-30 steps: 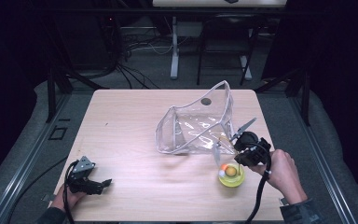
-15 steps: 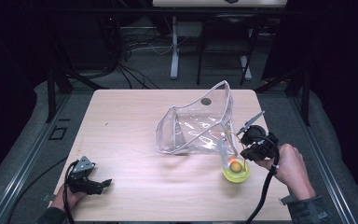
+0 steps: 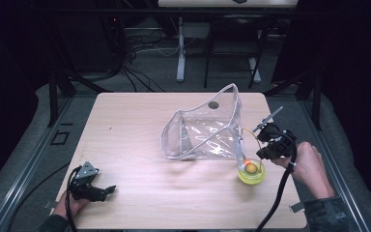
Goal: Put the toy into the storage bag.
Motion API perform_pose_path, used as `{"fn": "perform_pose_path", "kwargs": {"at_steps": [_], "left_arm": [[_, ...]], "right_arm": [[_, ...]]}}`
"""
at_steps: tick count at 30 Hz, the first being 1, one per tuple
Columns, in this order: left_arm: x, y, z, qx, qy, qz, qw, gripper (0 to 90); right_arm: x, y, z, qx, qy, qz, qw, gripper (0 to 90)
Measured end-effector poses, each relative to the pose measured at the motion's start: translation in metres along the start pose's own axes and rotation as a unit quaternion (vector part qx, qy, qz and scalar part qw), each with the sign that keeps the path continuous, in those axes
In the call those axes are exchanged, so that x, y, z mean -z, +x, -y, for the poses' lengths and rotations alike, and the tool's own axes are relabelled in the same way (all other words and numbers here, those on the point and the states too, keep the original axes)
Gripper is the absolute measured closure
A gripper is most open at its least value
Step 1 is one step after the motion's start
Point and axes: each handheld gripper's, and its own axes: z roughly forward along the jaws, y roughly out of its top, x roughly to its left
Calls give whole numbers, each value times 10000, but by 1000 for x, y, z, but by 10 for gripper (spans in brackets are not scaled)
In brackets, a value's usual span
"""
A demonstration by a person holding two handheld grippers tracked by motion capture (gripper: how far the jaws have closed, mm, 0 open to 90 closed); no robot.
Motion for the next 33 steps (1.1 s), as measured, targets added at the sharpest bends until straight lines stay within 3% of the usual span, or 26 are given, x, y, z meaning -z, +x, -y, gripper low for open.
{"fn": "perform_pose_path", "kwargs": {"at_steps": [14,33], "left_arm": [[0,0,0,1,-7,3,10000,0],[0,0,0,3,-1,0,10000,0]], "right_arm": [[5,-19,-2,-123,13,56,9999,877],[16,-46,-13,-368,-28,350,9987,877]]}}
